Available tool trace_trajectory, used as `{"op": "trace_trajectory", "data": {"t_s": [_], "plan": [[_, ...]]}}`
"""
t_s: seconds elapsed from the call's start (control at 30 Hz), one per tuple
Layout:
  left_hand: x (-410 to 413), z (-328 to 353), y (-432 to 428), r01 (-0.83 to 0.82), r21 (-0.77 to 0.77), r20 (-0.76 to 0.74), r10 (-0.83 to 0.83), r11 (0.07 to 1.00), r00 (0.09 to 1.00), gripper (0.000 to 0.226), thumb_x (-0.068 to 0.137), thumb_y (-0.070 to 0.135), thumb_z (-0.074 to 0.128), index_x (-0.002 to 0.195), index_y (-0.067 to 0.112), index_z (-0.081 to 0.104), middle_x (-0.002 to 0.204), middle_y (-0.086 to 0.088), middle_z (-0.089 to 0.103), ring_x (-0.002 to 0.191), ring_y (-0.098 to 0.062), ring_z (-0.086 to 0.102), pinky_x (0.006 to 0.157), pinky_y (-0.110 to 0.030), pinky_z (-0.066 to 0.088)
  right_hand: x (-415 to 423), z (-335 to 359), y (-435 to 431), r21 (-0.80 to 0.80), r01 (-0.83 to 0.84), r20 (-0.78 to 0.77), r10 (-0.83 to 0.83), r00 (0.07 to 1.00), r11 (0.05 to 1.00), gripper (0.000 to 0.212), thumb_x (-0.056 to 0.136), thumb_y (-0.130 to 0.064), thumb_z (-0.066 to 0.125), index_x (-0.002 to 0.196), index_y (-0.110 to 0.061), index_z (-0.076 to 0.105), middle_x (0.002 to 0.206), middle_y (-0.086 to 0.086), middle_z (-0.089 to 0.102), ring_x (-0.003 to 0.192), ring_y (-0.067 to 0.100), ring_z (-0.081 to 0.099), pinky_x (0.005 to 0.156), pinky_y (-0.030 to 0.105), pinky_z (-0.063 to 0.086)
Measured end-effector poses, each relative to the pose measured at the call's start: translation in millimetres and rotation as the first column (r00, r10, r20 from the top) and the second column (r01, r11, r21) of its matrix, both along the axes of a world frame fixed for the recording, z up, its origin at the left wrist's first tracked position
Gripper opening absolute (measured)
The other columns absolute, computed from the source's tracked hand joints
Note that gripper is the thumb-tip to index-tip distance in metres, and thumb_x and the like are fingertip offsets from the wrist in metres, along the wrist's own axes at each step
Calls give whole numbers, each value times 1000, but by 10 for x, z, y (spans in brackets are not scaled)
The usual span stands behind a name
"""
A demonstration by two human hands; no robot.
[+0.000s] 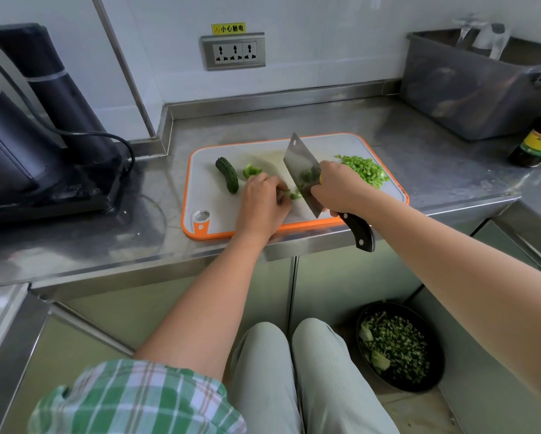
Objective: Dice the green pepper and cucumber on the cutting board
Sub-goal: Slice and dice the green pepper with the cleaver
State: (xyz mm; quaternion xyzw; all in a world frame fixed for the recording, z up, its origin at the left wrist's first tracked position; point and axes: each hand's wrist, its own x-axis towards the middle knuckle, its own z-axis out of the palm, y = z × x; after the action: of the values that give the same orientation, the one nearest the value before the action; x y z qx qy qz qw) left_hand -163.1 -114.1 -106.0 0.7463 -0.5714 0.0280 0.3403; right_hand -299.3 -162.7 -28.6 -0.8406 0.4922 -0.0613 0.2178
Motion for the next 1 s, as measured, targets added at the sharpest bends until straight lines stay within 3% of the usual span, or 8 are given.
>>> {"op": "trace_trajectory", "data": {"t_s": [0.07, 0.3, 0.43, 0.57, 0.73, 0.9, 1.0], "plan": [[-1, -14, -7, -13, -3, 0, 13, 1000, 1000, 13, 74, 10, 64, 85, 9, 71, 89, -13, 60, 89, -32, 52, 79, -31, 36, -26, 37, 11, 25, -10, 0, 10, 1000, 1000, 11, 91, -4, 41, 102, -3, 43, 80, 12, 51, 48, 22, 55, 30, 20, 36], [-6, -12, -7, -15, 3, -1, 15, 1000, 1000, 11, 74, 10, 64, 83, 9, 70, 87, -13, 59, 87, -34, 52, 79, -35, 38, -10, 75, 119, 3, -50, -51, 50, 997, 999, 26, 90, -6, 43, 114, 2, 50, 90, 15, 55, 51, 19, 51, 44, 24, 39], [-11, -11, -13, -41, 6, -10, 41, 999, 999, 13, 77, 13, 64, 87, 7, 69, 92, -14, 60, 93, -32, 51, 84, -36, 40, 8, 57, 123, -6, -53, -51, 53, 997, 999, 28, 90, -5, 43, 117, 2, 49, 92, 16, 55, 52, 19, 50, 44, 25, 40], [0, -29, -31, -28, 15, 8, 28, 999, 1000, 8, 80, 13, 63, 81, 9, 70, 88, -13, 59, 89, -32, 50, 79, -36, 39, 43, 13, 92, -11, -72, -74, 71, 995, 997, 33, 88, -5, 42, 118, -3, 56, 86, 15, 60, 47, 19, 52, 41, 25, 38], [22, -32, -32, 27, -32, -22, -28, 999, 999, 11, 79, 9, 62, 76, 14, 72, 79, -9, 61, 81, -29, 52, 69, -32, 36, 90, 8, 100, -2, -70, -74, 70, 995, 998, 9, 90, -5, 45, 97, -1, 47, 81, 17, 57, 49, 20, 48, 43, 26, 37], [27, -35, -30, 36, -28, -28, -36, 999, 999, 13, 80, 12, 63, 82, 16, 76, 80, -8, 62, 82, -28, 52, 71, -34, 40, 134, -57, 48, -33, -18, -33, 17, 999, 999, 12, 89, -7, 47, 100, -3, 43, 100, 20, 56, 76, 33, 58, 47, 27, 35], [22, -29, -29, 40, -32, -26, -41, 999, 999, 12, 80, 12, 65, 84, 15, 76, 83, -8, 62, 85, -27, 53, 74, -36, 44, 97, -78, 7, -34, 13, 15, -12, 1000, 999, 10, 87, -4, 45, 95, -5, 40, 102, 21, 56, 75, 32, 56, 46, 29, 37]]}}
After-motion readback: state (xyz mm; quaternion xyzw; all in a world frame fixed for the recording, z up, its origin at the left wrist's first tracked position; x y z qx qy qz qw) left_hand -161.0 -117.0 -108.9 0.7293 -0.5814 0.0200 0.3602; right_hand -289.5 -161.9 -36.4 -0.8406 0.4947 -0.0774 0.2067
